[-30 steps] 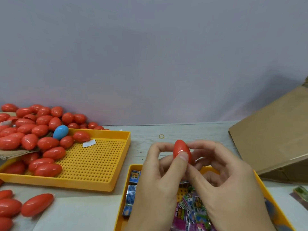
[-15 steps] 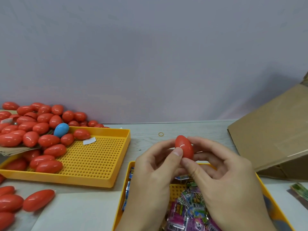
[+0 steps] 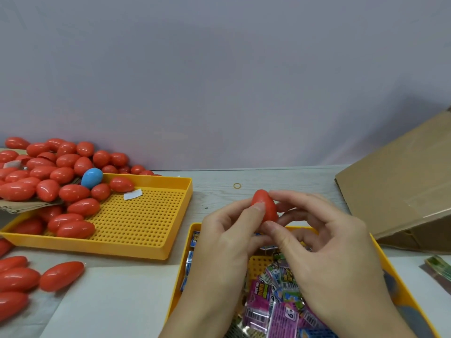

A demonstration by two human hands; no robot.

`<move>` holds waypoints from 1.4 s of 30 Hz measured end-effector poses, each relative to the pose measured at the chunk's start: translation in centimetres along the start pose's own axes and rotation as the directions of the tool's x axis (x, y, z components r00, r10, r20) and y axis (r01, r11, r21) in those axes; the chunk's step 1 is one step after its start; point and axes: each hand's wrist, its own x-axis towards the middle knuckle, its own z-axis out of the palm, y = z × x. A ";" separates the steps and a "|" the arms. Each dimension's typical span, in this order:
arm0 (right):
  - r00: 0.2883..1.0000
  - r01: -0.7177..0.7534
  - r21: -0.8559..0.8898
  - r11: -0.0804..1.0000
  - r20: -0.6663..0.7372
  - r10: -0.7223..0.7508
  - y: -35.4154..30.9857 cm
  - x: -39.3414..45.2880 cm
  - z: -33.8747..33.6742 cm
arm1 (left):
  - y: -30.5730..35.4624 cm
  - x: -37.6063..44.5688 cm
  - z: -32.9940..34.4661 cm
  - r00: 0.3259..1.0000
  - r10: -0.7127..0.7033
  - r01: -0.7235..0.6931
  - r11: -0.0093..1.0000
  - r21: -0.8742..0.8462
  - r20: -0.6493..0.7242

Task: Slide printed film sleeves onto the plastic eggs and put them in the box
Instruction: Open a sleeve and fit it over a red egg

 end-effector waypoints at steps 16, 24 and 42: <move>0.999 0.015 -0.158 0.987 0.030 -0.011 -0.8 -0.1 -0.4 | 0.3 -0.5 0.1 0.992 -0.113 0.103 0.983 -0.153 -0.058; 1.000 0.007 -0.177 0.984 -0.022 -0.011 -1.0 -0.2 -0.3 | 0.4 -0.4 0.0 0.993 -0.084 0.074 0.989 -0.129 -0.080; 0.999 0.034 -0.245 0.969 -0.021 -0.040 -1.1 -0.1 -0.3 | 0.7 -0.6 -0.1 0.994 -0.108 0.108 0.977 -0.183 0.011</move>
